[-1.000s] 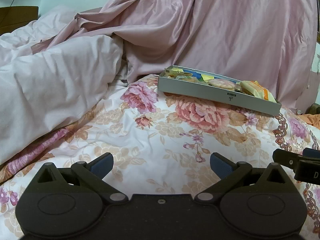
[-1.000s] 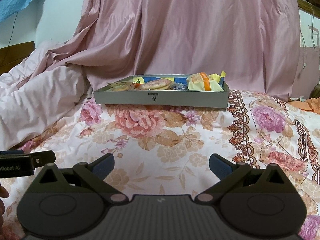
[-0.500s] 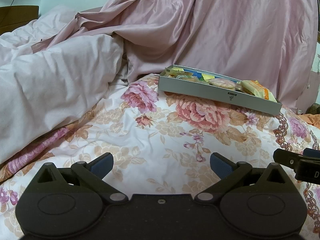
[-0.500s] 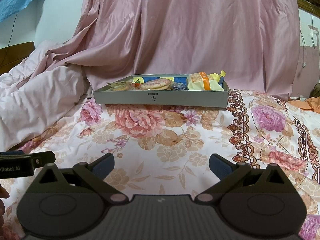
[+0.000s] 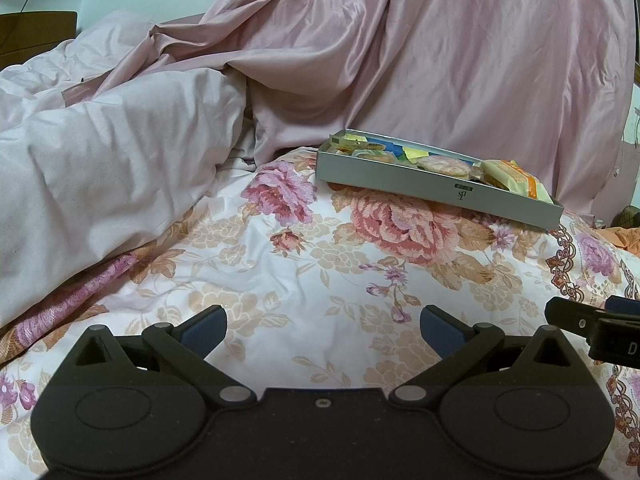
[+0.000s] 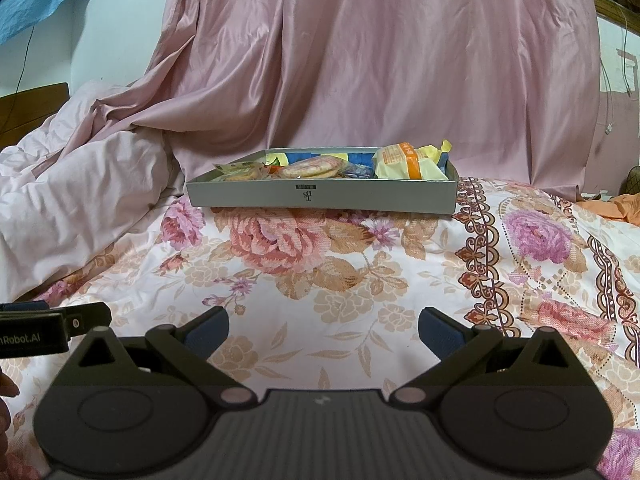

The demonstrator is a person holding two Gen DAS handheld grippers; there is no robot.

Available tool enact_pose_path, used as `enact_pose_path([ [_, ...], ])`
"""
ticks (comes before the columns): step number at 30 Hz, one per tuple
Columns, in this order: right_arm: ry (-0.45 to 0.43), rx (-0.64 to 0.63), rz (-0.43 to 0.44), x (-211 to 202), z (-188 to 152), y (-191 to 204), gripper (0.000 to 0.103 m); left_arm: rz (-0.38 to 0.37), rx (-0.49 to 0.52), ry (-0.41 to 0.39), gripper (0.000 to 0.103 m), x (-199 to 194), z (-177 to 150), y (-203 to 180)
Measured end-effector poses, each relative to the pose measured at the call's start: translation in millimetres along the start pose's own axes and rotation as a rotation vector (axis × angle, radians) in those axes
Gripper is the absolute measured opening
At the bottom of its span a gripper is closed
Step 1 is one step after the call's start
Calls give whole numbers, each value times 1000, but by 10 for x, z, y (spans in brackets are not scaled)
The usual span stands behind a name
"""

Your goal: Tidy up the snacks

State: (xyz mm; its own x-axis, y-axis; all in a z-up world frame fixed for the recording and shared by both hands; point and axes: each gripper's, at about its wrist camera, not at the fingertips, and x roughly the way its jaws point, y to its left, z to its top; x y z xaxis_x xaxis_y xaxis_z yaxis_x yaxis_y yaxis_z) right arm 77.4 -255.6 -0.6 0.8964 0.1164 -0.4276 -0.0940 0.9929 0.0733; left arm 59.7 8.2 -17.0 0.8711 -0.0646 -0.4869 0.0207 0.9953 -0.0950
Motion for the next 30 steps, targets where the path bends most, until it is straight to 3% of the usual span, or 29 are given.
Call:
enact_pose_path([
  [30, 2, 0, -1, 3, -3, 3, 103, -6, 34, 17, 102, -28, -10, -61],
])
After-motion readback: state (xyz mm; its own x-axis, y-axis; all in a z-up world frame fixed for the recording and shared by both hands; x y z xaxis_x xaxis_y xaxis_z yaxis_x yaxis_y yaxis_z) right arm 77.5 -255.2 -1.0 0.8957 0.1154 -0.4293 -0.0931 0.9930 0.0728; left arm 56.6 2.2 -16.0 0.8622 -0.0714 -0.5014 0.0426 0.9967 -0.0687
